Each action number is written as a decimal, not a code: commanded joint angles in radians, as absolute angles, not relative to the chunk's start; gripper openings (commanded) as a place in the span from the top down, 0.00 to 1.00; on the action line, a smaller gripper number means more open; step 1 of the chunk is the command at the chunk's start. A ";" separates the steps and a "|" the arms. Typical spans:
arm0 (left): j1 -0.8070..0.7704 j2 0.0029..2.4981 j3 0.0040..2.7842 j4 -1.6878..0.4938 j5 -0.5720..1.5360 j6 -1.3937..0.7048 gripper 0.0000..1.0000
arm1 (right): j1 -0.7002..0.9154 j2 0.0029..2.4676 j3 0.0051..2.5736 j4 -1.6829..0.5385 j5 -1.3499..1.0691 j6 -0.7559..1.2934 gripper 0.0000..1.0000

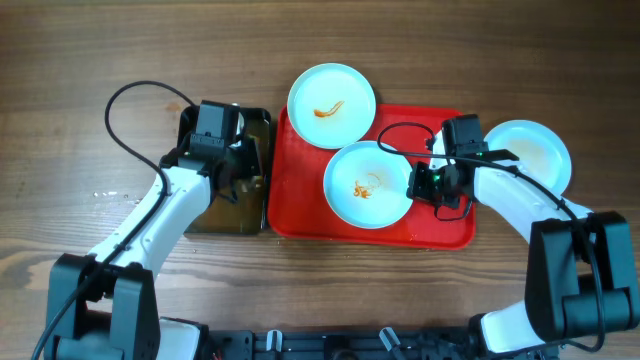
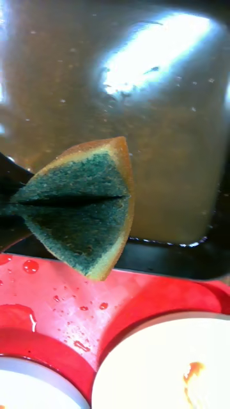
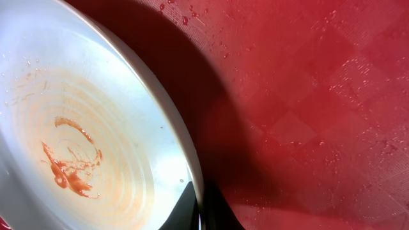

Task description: Clean dirty plates on tray and stack at the side

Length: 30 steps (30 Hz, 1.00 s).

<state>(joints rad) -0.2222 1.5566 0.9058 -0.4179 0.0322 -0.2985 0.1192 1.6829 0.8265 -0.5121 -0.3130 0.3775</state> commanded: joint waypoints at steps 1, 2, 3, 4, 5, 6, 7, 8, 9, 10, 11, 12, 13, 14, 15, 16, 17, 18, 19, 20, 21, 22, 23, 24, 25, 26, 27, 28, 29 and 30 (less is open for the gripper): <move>-0.222 1.522 0.904 -0.387 0.039 -0.265 0.96 | 0.115 1.724 0.797 -0.528 -0.149 0.391 0.96; -0.222 1.507 0.904 -0.381 0.020 -0.265 0.96 | 0.115 1.723 0.797 -0.528 -0.149 0.388 0.96; -0.222 1.491 0.904 -0.377 -0.003 -0.265 0.96 | 0.115 1.724 0.797 -0.528 -0.149 0.388 0.96; -0.222 1.467 0.904 -0.376 -0.029 -0.265 0.96 | 0.115 1.724 0.797 -0.527 -0.149 0.385 0.96; -0.222 1.436 0.904 -0.375 -0.048 -0.264 0.96 | 0.115 1.724 0.797 -0.527 -0.149 0.385 0.96; -0.222 1.407 0.904 -0.369 -0.051 -0.260 0.96 | 0.115 1.723 0.797 -0.527 -0.149 0.385 0.96; -0.223 1.375 0.904 -0.360 -0.050 -0.246 0.96 | 0.115 1.724 0.797 -0.527 -0.149 0.384 0.96; -0.223 1.342 0.904 -0.347 -0.051 -0.242 0.96 | 0.115 1.724 0.797 -0.527 -0.149 0.384 0.96; -0.223 1.316 0.904 -0.339 -0.051 -0.242 0.96 | 0.115 1.724 0.797 -0.527 -0.149 0.385 0.96; -0.223 1.295 0.904 -0.331 -0.051 -0.242 0.96 | 0.115 1.724 0.797 -0.528 -0.149 0.385 0.96; -0.223 1.287 0.904 -0.329 -0.051 -0.242 0.96 | 0.115 1.724 0.797 -0.528 -0.149 0.385 0.96; -0.222 1.278 0.904 -0.327 -0.051 -0.242 0.96 | 0.115 1.724 0.797 -0.527 -0.149 0.384 0.96; -0.222 1.277 0.904 -0.326 -0.051 -0.242 0.96 | 0.115 1.724 0.797 -0.527 -0.149 0.385 0.96; -0.222 1.277 0.903 -0.327 -0.051 -0.242 0.96 | 0.115 1.724 0.797 -0.528 -0.149 0.385 0.96; -0.222 1.277 0.903 -0.328 -0.051 -0.242 0.96 | 0.115 1.724 0.797 -0.528 -0.149 0.385 0.96; -0.222 1.277 0.903 -0.328 -0.051 -0.242 0.96 | 0.115 1.724 0.797 -0.528 -0.149 0.385 0.96; -0.222 1.277 0.903 -0.329 -0.051 -0.242 0.96 | 0.115 1.724 0.797 -0.527 -0.150 0.385 0.96; -0.222 1.277 0.903 -0.329 -0.051 -0.242 0.96 | 0.115 1.723 0.797 -0.527 -0.149 0.385 0.96; -0.222 1.277 0.903 -0.330 -0.051 -0.242 0.96 | 0.115 1.724 0.797 -0.527 -0.149 0.385 0.96; -0.222 1.277 0.903 -0.331 -0.050 -0.242 0.96 | 0.115 1.724 0.797 -0.527 -0.149 0.385 0.96; -0.222 1.277 0.903 -0.332 -0.050 -0.242 0.96 | 0.115 1.724 0.797 -0.527 -0.149 0.385 0.96; -0.222 1.277 0.903 -0.334 -0.051 -0.242 0.96 | 0.115 1.724 0.797 -0.528 -0.149 0.385 0.96; -0.222 1.277 0.903 -0.333 -0.050 -0.242 0.96 | 0.115 1.724 0.797 -0.527 -0.149 0.385 0.96; -0.222 1.277 0.903 -0.333 -0.050 -0.242 0.96 | 0.115 1.724 0.797 -0.527 -0.150 0.385 0.96; -0.223 1.277 0.903 -0.335 -0.050 -0.242 0.96 | 0.115 1.724 0.797 -0.527 -0.150 0.385 0.96; -0.222 1.277 0.903 -0.337 -0.050 -0.242 0.96 | 0.115 1.724 0.797 -0.527 -0.149 0.385 0.96; -0.223 1.279 0.903 -0.340 -0.050 -0.242 0.96 | 0.115 1.724 0.797 -0.527 -0.150 0.385 0.96; -0.223 1.279 0.903 -0.345 -0.050 -0.242 0.96 | 0.115 1.724 0.797 -0.527 -0.150 0.385 0.96; -0.222 1.283 0.903 -0.349 -0.050 -0.242 0.96 | 0.115 1.724 0.797 -0.527 -0.149 0.385 0.96; -0.222 1.287 0.903 -0.352 -0.050 -0.243 0.96 | 0.115 1.724 0.797 -0.527 -0.149 0.385 0.96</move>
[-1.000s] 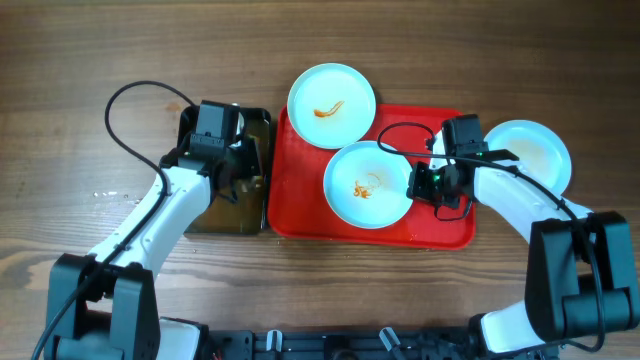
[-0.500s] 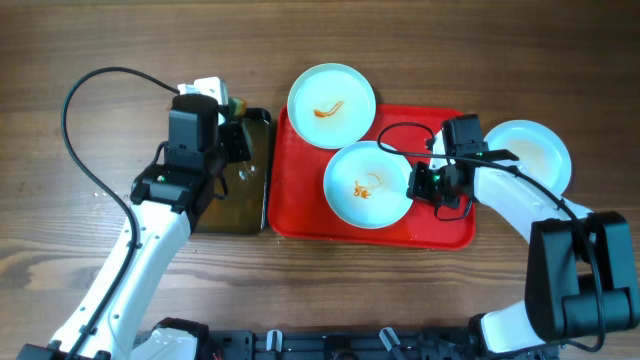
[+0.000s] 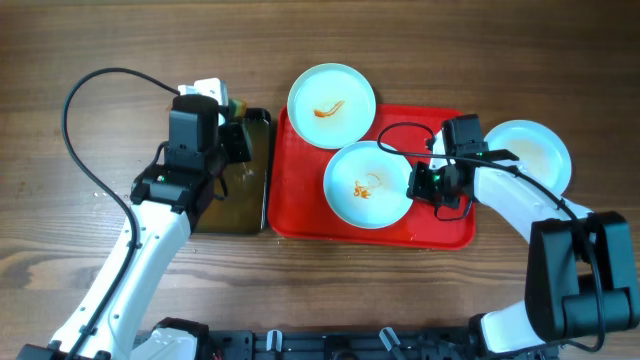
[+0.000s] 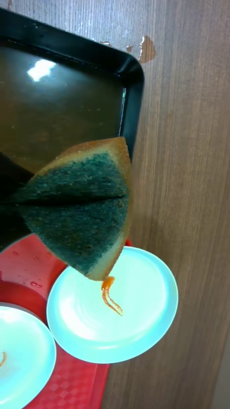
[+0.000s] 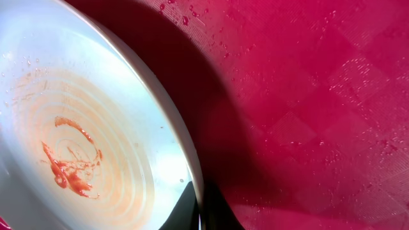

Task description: Clean dirty plates on tray and stack at the side

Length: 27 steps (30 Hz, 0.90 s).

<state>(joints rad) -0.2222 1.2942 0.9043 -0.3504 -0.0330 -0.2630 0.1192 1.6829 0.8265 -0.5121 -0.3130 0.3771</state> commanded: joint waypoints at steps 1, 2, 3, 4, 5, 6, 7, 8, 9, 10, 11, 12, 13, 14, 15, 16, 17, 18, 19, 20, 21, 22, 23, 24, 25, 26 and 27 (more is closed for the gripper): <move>-0.223 1.297 0.903 -0.358 -0.050 -0.243 0.96 | 0.115 1.724 0.797 -0.527 -0.150 0.385 0.96; -0.223 1.304 0.903 -0.361 -0.050 -0.243 0.96 | 0.115 1.724 0.797 -0.527 -0.149 0.385 0.96; -0.223 1.314 0.903 -0.370 -0.050 -0.244 0.96 | 0.115 1.724 0.797 -0.527 -0.149 0.385 0.96; -0.223 1.325 0.903 -0.379 -0.050 -0.245 0.96 | 0.115 1.724 0.797 -0.527 -0.150 0.385 0.96; -0.223 1.339 0.903 -0.389 -0.049 -0.247 0.96 | 0.115 1.724 0.797 -0.527 -0.150 0.385 0.96; -0.222 1.365 0.903 -0.405 -0.049 -0.250 0.96 | 0.115 1.724 0.797 -0.527 -0.150 0.385 0.96; -0.223 1.399 0.903 -0.418 -0.050 -0.250 0.96 | 0.115 1.724 0.797 -0.527 -0.150 0.385 0.96; -0.223 1.433 0.903 -0.424 -0.049 -0.250 0.96 | 0.115 1.724 0.797 -0.527 -0.150 0.385 0.96; -0.223 1.468 0.903 -0.424 -0.043 -0.250 0.96 | 0.115 1.724 0.797 -0.527 -0.150 0.385 0.96; -0.224 1.519 0.903 -0.422 -0.025 -0.250 0.96 | 0.115 1.724 0.797 -0.528 -0.150 0.385 0.96; -0.225 1.550 0.903 -0.422 0.003 -0.250 0.96 | 0.115 1.724 0.797 -0.528 -0.150 0.385 0.96; -0.228 1.571 0.903 -0.422 0.029 -0.250 0.96 | 0.115 1.724 0.797 -0.529 -0.150 0.385 0.96; -0.234 1.594 0.903 -0.422 0.045 -0.250 0.96 | 0.115 1.724 0.797 -0.529 -0.154 0.385 0.96; -0.248 1.623 0.903 -0.422 0.048 -0.250 0.96 | 0.115 1.724 0.797 -0.528 -0.157 0.385 0.96; -0.262 1.645 0.903 -0.422 0.048 -0.250 0.96 | 0.115 1.724 0.797 -0.528 -0.157 0.385 0.96; -0.272 1.659 0.903 -0.421 0.048 -0.250 0.96 | 0.115 1.724 0.797 -0.528 -0.157 0.384 0.96; -0.286 1.674 0.903 -0.419 0.049 -0.250 0.96 | 0.115 1.724 0.797 -0.529 -0.157 0.385 0.96; -0.306 1.684 0.903 -0.415 0.049 -0.250 0.96 | 0.115 1.723 0.797 -0.529 -0.157 0.385 0.96; -0.322 1.684 0.903 -0.407 0.048 -0.250 0.96 | 0.115 1.724 0.797 -0.529 -0.157 0.384 0.96; -0.342 1.683 0.903 -0.392 0.048 -0.250 0.96 | 0.115 1.724 0.797 -0.529 -0.157 0.385 0.96; -0.350 1.683 0.903 -0.386 0.048 -0.250 0.96 | 0.115 1.724 0.797 -0.529 -0.157 0.384 0.96; -0.362 1.683 0.903 -0.377 0.049 -0.250 0.96 | 0.115 1.724 0.797 -0.529 -0.157 0.380 0.96; -0.367 1.683 0.903 -0.374 0.048 -0.250 0.96 | 0.115 1.723 0.797 -0.529 -0.157 0.373 0.96; -0.374 1.683 0.903 -0.373 0.048 -0.250 0.96 | 0.115 1.724 0.797 -0.530 -0.157 0.369 0.95; -0.375 1.683 0.903 -0.373 0.048 -0.250 0.96 | 0.115 1.724 0.797 -0.532 -0.157 0.369 0.96; -0.375 1.683 0.903 -0.374 0.047 -0.250 0.96 | 0.115 1.724 0.797 -0.531 -0.157 0.369 0.96; -0.375 1.682 0.903 -0.374 0.035 -0.250 0.96 | 0.115 1.723 0.797 -0.531 -0.157 0.368 0.96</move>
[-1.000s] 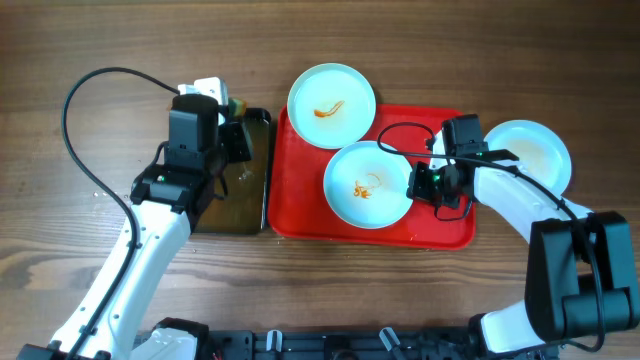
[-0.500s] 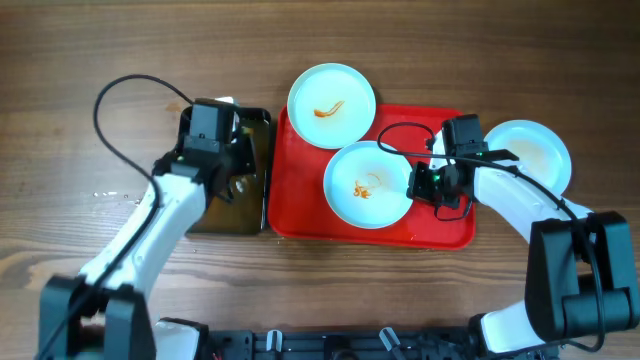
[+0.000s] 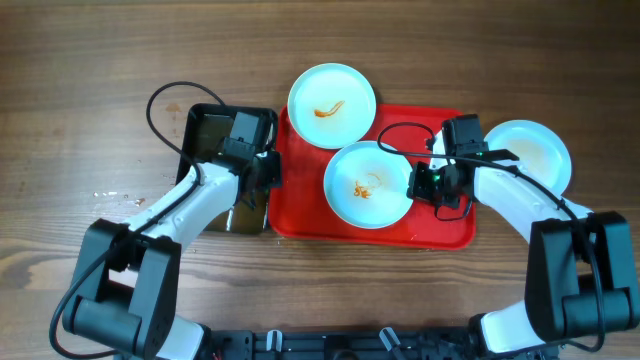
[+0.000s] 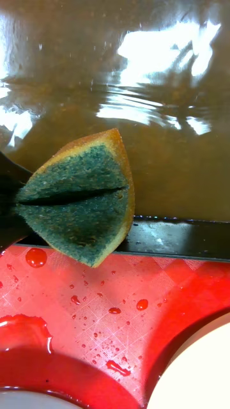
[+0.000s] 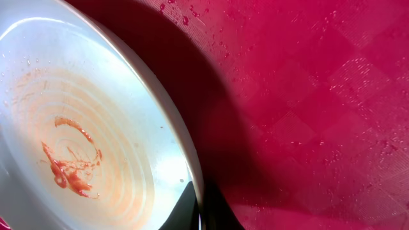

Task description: Clean dirty plates on tray and stack at the side

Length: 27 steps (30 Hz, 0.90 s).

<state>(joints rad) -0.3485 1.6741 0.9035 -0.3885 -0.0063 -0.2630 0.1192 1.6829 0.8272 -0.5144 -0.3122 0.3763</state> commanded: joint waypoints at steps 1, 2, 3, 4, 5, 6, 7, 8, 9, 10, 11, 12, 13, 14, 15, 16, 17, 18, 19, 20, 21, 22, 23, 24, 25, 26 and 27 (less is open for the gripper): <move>-0.375 1.677 0.903 -0.375 0.010 -0.250 0.96 | 0.115 1.723 0.797 -0.532 -0.157 0.368 0.96; -0.375 1.662 0.903 -0.376 -0.034 -0.250 0.96 | 0.115 1.724 0.797 -0.532 -0.157 0.366 0.96; -0.375 1.633 0.904 -0.378 -0.070 -0.250 0.96 | 0.115 1.724 0.797 -0.532 -0.157 0.366 0.96; -0.375 1.608 0.904 -0.378 -0.074 -0.249 0.96 | 0.115 1.724 0.797 -0.531 -0.157 0.366 0.96; -0.375 1.576 0.904 -0.377 -0.074 -0.249 0.96 | 0.115 1.724 0.797 -0.529 -0.157 0.367 0.96; -0.375 1.541 0.904 -0.377 -0.074 -0.249 0.96 | 0.115 1.723 0.797 -0.528 -0.157 0.366 0.96; -0.375 1.502 0.904 -0.376 -0.073 -0.250 0.96 | 0.115 1.724 0.797 -0.528 -0.157 0.366 0.96; -0.375 1.476 0.904 -0.376 -0.073 -0.251 0.96 | 0.115 1.724 0.797 -0.528 -0.157 0.366 0.96; -0.376 1.449 0.904 -0.376 -0.072 -0.276 0.96 | 0.115 1.724 0.797 -0.528 -0.157 0.366 0.96; -0.376 1.433 0.904 -0.374 -0.040 -0.302 0.96 | 0.115 1.724 0.797 -0.527 -0.157 0.366 0.96; -0.376 1.428 0.903 -0.362 0.047 -0.308 0.96 | 0.115 1.724 0.797 -0.527 -0.157 0.366 0.96; -0.376 1.430 0.903 -0.347 0.142 -0.333 0.96 | 0.115 1.724 0.797 -0.528 -0.157 0.366 0.96; -0.378 1.439 0.903 -0.332 0.204 -0.370 0.96 | 0.115 1.724 0.797 -0.528 -0.157 0.366 0.96; -0.386 1.458 0.903 -0.308 0.259 -0.419 0.96 | 0.115 1.723 0.797 -0.528 -0.157 0.366 0.96; -0.408 1.489 0.903 -0.266 0.305 -0.459 0.96 | 0.115 1.724 0.797 -0.528 -0.157 0.366 0.96; -0.427 1.513 0.903 -0.236 0.327 -0.467 0.96 | 0.115 1.723 0.797 -0.528 -0.157 0.366 0.96; -0.456 1.542 0.903 -0.202 0.333 -0.496 0.96 | 0.115 1.724 0.797 -0.529 -0.157 0.366 0.96; -0.474 1.563 0.903 -0.179 0.333 -0.511 0.96 | 0.115 1.724 0.797 -0.530 -0.157 0.366 0.96; -0.500 1.592 0.903 -0.143 0.334 -0.538 0.96 | 0.115 1.724 0.797 -0.530 -0.159 0.366 0.96; -0.529 1.628 0.903 -0.095 0.355 -0.567 0.96 | 0.115 1.723 0.797 -0.530 -0.162 0.366 0.96; -0.551 1.661 0.903 -0.042 0.395 -0.588 0.96 | 0.115 1.724 0.797 -0.529 -0.166 0.366 0.96; -0.572 1.700 0.903 0.022 0.456 -0.617 0.96 | 0.115 1.724 0.797 -0.529 -0.166 0.366 0.96; -0.581 1.719 0.903 0.051 0.475 -0.646 0.96 | 0.115 1.723 0.797 -0.529 -0.165 0.366 0.96; -0.592 1.750 0.903 0.102 0.511 -0.691 0.96 | 0.115 1.724 0.797 -0.529 -0.165 0.366 0.96; -0.599 1.776 0.903 0.148 0.541 -0.722 0.96 | 0.115 1.724 0.797 -0.529 -0.165 0.366 0.96; -0.604 1.805 0.903 0.210 0.580 -0.763 0.96 | 0.115 1.724 0.797 -0.528 -0.171 0.366 0.96; -0.606 1.828 0.903 0.259 0.611 -0.797 0.96 | 0.115 1.724 0.797 -0.527 -0.174 0.366 0.96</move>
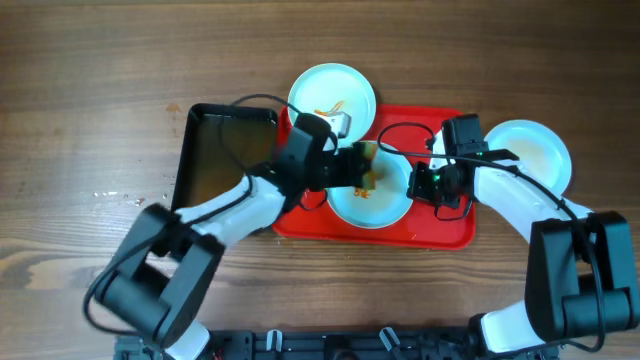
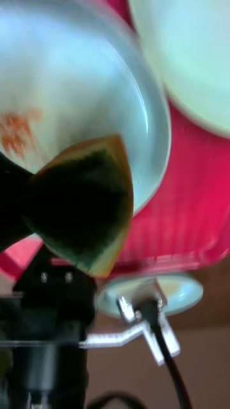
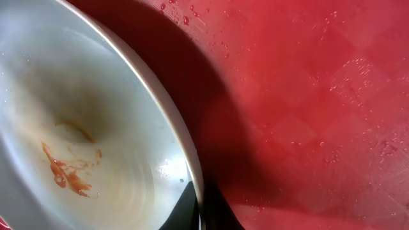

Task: Clean dirty plates on tray and stack at the side
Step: 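Scrub the held plate with the sponge in left gripper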

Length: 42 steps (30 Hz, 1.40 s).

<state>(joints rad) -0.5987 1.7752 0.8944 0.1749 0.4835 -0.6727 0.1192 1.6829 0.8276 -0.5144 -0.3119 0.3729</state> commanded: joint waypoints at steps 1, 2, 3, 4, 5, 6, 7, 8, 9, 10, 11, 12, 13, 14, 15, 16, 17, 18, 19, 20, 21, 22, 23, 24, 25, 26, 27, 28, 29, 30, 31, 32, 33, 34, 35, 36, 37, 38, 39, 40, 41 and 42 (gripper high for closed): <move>-0.607 1.847 0.904 0.286 0.617 -0.830 0.96 | 0.115 1.724 0.797 -0.525 -0.177 0.366 0.96; -0.608 1.861 0.903 0.302 0.617 -0.851 0.96 | 0.115 1.724 0.797 -0.525 -0.177 0.366 0.96; -0.613 1.879 0.903 0.324 0.617 -0.854 0.96 | 0.115 1.724 0.797 -0.525 -0.177 0.366 0.96; -0.617 1.890 0.904 0.335 0.617 -0.858 0.96 | 0.115 1.724 0.797 -0.525 -0.177 0.366 0.96; -0.622 1.902 0.904 0.347 0.616 -0.875 0.96 | 0.115 1.724 0.797 -0.525 -0.180 0.366 0.96; -0.629 1.916 0.903 0.360 0.616 -0.881 0.96 | 0.115 1.724 0.797 -0.524 -0.181 0.366 0.96; -0.639 1.928 0.904 0.370 0.607 -0.883 0.96 | 0.115 1.724 0.797 -0.524 -0.180 0.366 0.96; -0.648 1.938 0.904 0.378 0.595 -0.884 0.96 | 0.115 1.724 0.797 -0.525 -0.180 0.366 0.96; -0.654 1.946 0.903 0.379 0.578 -0.884 0.96 | 0.115 1.724 0.797 -0.525 -0.181 0.366 0.96; -0.657 1.954 0.903 0.378 0.558 -0.884 0.96 | 0.115 1.724 0.797 -0.525 -0.181 0.366 0.96; -0.657 1.962 0.903 0.379 0.548 -0.884 0.96 | 0.115 1.724 0.797 -0.525 -0.181 0.367 0.96; -0.657 1.970 0.903 0.378 0.540 -0.884 0.96 | 0.115 1.724 0.797 -0.525 -0.180 0.366 0.96; -0.657 1.976 0.903 0.378 0.533 -0.884 0.96 | 0.115 1.724 0.797 -0.525 -0.180 0.366 0.96; -0.658 1.977 0.903 0.378 0.526 -0.884 0.96 | 0.115 1.724 0.797 -0.525 -0.180 0.366 0.96; -0.660 1.977 0.903 0.380 0.515 -0.884 0.96 | 0.115 1.724 0.797 -0.525 -0.181 0.366 0.96; -0.661 1.977 0.903 0.382 0.515 -0.884 0.96 | 0.115 1.723 0.797 -0.525 -0.181 0.366 0.96; -0.664 1.977 0.903 0.382 0.515 -0.883 0.96 | 0.115 1.724 0.797 -0.525 -0.181 0.366 0.96; -0.666 1.977 0.903 0.383 0.514 -0.883 0.96 | 0.115 1.723 0.797 -0.525 -0.181 0.366 0.96; -0.670 1.977 0.903 0.382 0.506 -0.883 0.96 | 0.115 1.724 0.797 -0.525 -0.181 0.366 0.96; -0.675 1.979 0.903 0.386 0.500 -0.884 0.96 | 0.115 1.724 0.797 -0.525 -0.180 0.366 0.96; -0.679 1.980 0.903 0.387 0.496 -0.883 0.96 | 0.115 1.724 0.797 -0.525 -0.181 0.366 0.96; -0.683 1.980 0.903 0.387 0.493 -0.884 0.96 | 0.115 1.724 0.797 -0.525 -0.181 0.366 0.96; -0.687 1.980 0.903 0.387 0.484 -0.884 0.96 | 0.115 1.724 0.797 -0.524 -0.181 0.366 0.96; -0.691 1.980 0.903 0.387 0.472 -0.883 0.96 | 0.115 1.724 0.797 -0.524 -0.181 0.366 0.96; -0.693 1.980 0.903 0.387 0.458 -0.883 0.96 | 0.115 1.724 0.797 -0.524 -0.181 0.366 0.95; -0.695 1.981 0.903 0.386 0.439 -0.883 0.96 | 0.115 1.724 0.797 -0.524 -0.181 0.366 0.96; -0.697 1.982 0.903 0.386 0.422 -0.882 0.96 | 0.115 1.723 0.797 -0.524 -0.181 0.366 0.96; -0.699 1.987 0.903 0.386 0.408 -0.878 0.96 | 0.115 1.724 0.797 -0.525 -0.181 0.366 0.96; -0.699 1.995 0.903 0.385 0.397 -0.875 0.96 | 0.115 1.724 0.797 -0.525 -0.181 0.366 0.96; -0.702 2.004 0.903 0.386 0.379 -0.875 0.96 | 0.115 1.724 0.797 -0.525 -0.181 0.366 0.96; -0.708 2.014 0.903 0.386 0.365 -0.875 0.96 | 0.115 1.724 0.797 -0.525 -0.181 0.366 0.96; -0.714 2.024 0.903 0.386 0.365 -0.875 0.96 | 0.115 1.724 0.797 -0.525 -0.181 0.366 0.96; -0.718 2.032 0.903 0.386 0.365 -0.874 0.96 | 0.115 1.724 0.797 -0.525 -0.181 0.366 0.96; -0.719 2.034 0.903 0.384 0.366 -0.871 0.96 | 0.115 1.724 0.797 -0.525 -0.181 0.366 0.96; -0.714 2.035 0.903 0.363 0.364 -0.867 0.96 | 0.115 1.724 0.797 -0.525 -0.181 0.366 0.96; -0.702 2.035 0.903 0.337 0.365 -0.867 0.96 | 0.115 1.724 0.797 -0.525 -0.181 0.365 0.96; -0.680 2.032 0.903 0.290 0.365 -0.863 0.96 | 0.115 1.724 0.797 -0.522 -0.180 0.366 0.96; -0.665 2.026 0.903 0.257 0.366 -0.834 0.96 | 0.115 1.724 0.797 -0.521 -0.180 0.366 0.96; -0.654 2.012 0.903 0.218 0.365 -0.797 0.96 | 0.115 1.724 0.797 -0.521 -0.180 0.366 0.96; -0.644 1.993 0.903 0.182 0.365 -0.763 0.96 | 0.115 1.724 0.797 -0.521 -0.180 0.366 0.96; -0.638 1.973 0.903 0.148 0.365 -0.737 0.96 | 0.115 1.724 0.797 -0.520 -0.180 0.366 0.96; -0.628 1.935 0.903 0.087 0.360 -0.714 0.96 | 0.115 1.724 0.797 -0.517 -0.180 0.366 0.96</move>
